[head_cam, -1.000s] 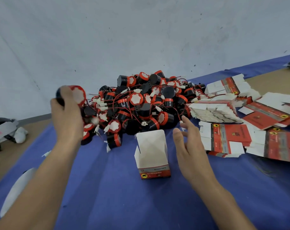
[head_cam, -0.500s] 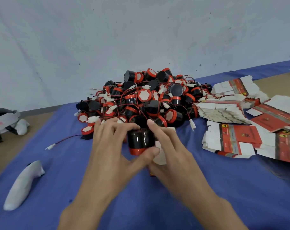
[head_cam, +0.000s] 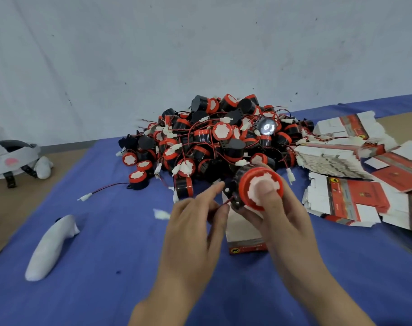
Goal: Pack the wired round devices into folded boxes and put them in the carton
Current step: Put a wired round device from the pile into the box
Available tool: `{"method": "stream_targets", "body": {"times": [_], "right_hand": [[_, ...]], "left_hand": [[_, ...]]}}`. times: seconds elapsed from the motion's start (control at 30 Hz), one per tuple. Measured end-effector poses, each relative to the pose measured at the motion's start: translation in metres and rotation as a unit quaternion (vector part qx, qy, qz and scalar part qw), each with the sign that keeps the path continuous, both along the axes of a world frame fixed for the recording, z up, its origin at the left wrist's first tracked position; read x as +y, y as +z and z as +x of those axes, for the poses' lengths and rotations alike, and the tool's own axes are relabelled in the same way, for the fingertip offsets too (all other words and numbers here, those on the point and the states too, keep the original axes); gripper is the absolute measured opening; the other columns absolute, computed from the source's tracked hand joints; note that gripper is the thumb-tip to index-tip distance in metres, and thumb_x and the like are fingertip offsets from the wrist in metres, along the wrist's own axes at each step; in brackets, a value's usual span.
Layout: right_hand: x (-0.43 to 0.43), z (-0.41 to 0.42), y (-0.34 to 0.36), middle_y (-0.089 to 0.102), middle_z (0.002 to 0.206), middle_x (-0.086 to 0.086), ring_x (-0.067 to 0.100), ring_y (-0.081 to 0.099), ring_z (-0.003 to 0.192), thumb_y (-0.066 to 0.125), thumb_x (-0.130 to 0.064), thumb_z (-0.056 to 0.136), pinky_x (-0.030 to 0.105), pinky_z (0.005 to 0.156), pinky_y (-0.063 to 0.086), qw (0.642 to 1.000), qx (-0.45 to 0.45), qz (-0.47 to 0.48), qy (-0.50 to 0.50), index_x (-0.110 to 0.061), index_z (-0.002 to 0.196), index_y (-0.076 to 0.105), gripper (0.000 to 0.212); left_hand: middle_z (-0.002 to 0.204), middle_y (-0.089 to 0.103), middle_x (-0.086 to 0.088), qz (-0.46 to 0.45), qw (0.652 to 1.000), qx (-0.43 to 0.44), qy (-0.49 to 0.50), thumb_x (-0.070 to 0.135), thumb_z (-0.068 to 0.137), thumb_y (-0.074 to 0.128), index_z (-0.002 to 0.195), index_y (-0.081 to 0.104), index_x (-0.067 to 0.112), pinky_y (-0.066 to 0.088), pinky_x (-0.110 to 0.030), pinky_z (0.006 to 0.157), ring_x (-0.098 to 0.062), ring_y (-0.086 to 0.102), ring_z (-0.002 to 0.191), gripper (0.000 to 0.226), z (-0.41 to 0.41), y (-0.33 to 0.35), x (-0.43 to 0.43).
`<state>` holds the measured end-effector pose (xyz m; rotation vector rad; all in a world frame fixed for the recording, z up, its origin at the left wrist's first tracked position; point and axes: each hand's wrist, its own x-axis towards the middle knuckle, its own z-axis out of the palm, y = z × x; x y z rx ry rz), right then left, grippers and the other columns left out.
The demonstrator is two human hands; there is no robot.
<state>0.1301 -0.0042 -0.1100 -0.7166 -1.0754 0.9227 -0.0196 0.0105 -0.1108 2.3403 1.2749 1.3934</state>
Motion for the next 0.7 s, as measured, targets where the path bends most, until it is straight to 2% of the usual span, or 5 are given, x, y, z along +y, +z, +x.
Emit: {"method": "stream_targets", "body": {"times": [0.1,0.23,0.37,0.53,0.7], "right_hand": [[0.002,-0.001,0.001,0.066,0.134,-0.002,0.021,0.065,0.122,0.069,-0.057,0.088,0.029,0.092,0.057,0.998,0.058,-0.018,0.001,-0.031,0.136,0.061,0.055],[0.004,0.0,0.001,0.07,0.124,-0.002,0.02,0.07,0.113,0.075,-0.048,0.084,0.031,0.084,0.061,0.996,0.082,-0.014,-0.044,-0.032,0.125,0.064,0.045],[0.004,0.003,-0.001,0.07,0.122,-0.004,0.017,0.07,0.111,0.064,-0.044,0.093,0.029,0.083,0.06,0.998,0.028,-0.001,-0.062,-0.027,0.125,0.066,0.037],[0.003,0.009,-0.003,0.067,0.128,-0.015,0.013,0.065,0.118,0.042,-0.043,0.104,0.037,0.092,0.057,0.995,-0.088,0.019,-0.052,-0.042,0.131,0.063,0.034],[0.003,0.021,-0.007,0.062,0.132,-0.027,-0.002,0.057,0.123,0.037,-0.044,0.104,0.014,0.096,0.048,0.983,-0.177,0.01,-0.039,-0.042,0.139,0.056,0.04]], "left_hand": [[0.094,0.058,0.022,0.019,1.0,0.005,0.006,0.053,0.097,0.04,0.115,0.045,0.048,0.048,-0.023,0.063,-0.005,0.058,0.084,0.019,0.001,-0.001,-0.004],[0.085,0.06,0.014,0.089,0.994,0.06,0.009,0.034,0.099,0.047,0.109,0.057,0.03,0.051,-0.032,0.052,-0.007,0.059,0.07,0.014,0.0,0.0,-0.004],[0.076,0.057,0.007,0.176,0.977,0.115,0.029,0.023,0.098,0.053,0.101,0.071,0.016,0.047,-0.032,0.049,-0.009,0.054,0.062,0.02,-0.001,0.001,0.001],[0.075,0.061,0.005,0.23,0.963,0.138,0.022,0.024,0.098,0.058,0.092,0.073,0.015,0.046,-0.033,0.053,-0.015,0.052,0.06,0.018,-0.003,-0.002,0.004],[0.079,0.064,0.008,0.209,0.97,0.125,0.011,0.033,0.097,0.059,0.092,0.067,0.018,0.045,-0.03,0.063,-0.012,0.052,0.064,0.018,-0.003,-0.002,0.004]]}}
